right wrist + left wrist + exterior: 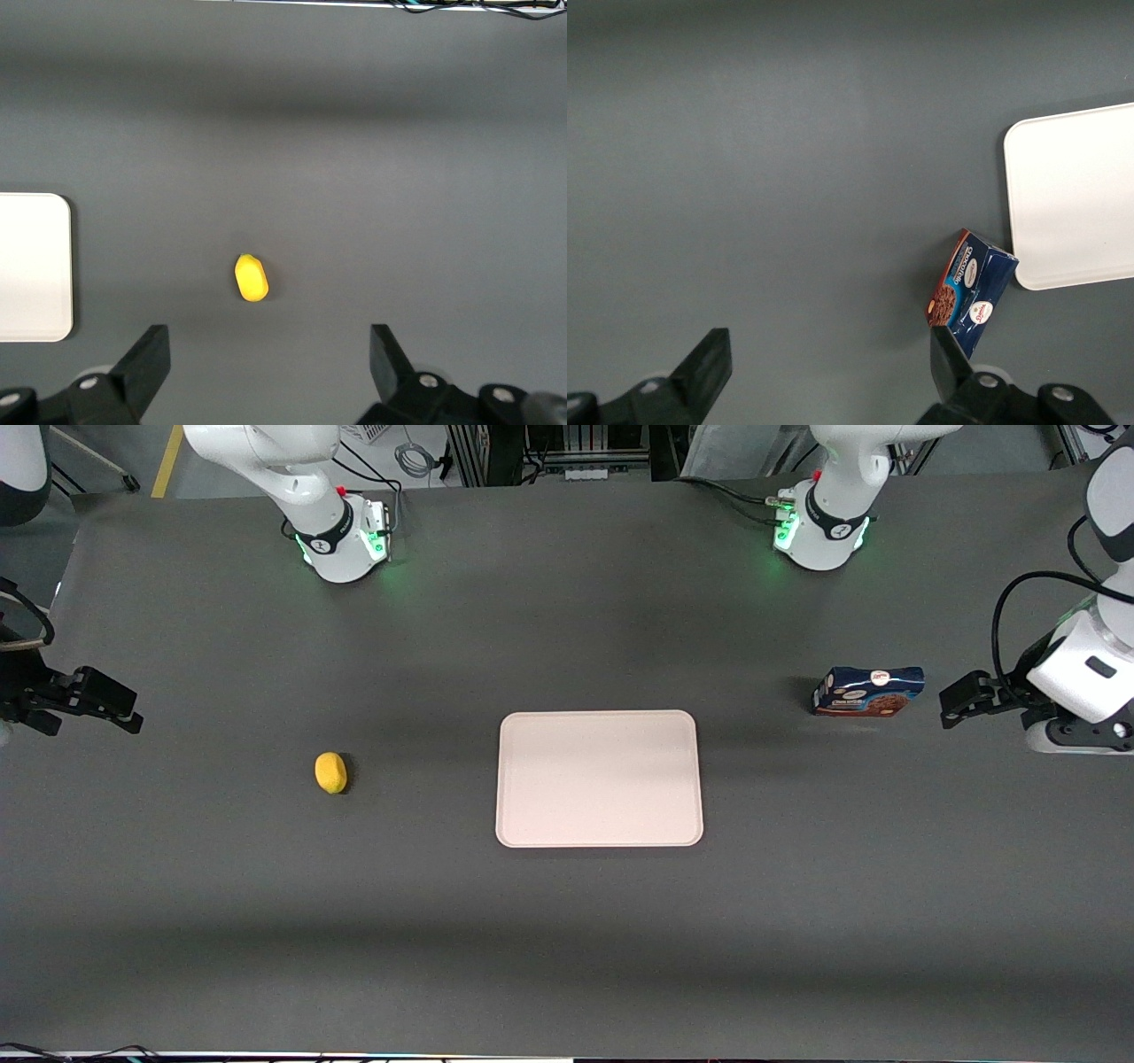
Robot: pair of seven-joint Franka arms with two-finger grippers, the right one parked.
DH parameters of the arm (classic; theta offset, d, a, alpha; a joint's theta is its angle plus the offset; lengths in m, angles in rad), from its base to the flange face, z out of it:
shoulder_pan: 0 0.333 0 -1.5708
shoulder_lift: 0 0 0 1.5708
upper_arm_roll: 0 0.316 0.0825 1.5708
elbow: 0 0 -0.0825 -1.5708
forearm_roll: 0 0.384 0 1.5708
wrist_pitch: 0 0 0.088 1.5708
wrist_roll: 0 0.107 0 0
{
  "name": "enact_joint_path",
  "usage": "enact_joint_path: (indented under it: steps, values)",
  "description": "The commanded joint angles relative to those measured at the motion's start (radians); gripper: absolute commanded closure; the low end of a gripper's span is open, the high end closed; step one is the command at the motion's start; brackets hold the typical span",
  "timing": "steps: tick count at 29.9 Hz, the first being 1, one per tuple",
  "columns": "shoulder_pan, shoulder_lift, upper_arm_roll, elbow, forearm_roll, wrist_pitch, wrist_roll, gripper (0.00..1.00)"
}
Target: Place cookie box on tray
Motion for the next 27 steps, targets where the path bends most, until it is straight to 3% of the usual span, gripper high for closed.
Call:
enact_joint_path:
  steps: [1,12,27]
  values:
    - [-0.005,-0.007,0.033,-0.039,0.010,-0.004,0.106,0.00]
    - [-0.003,-0.105,0.037,-0.229,0.009,0.027,0.109,0.00]
    - [-0.002,-0.325,0.044,-0.657,0.009,0.321,0.198,0.00]
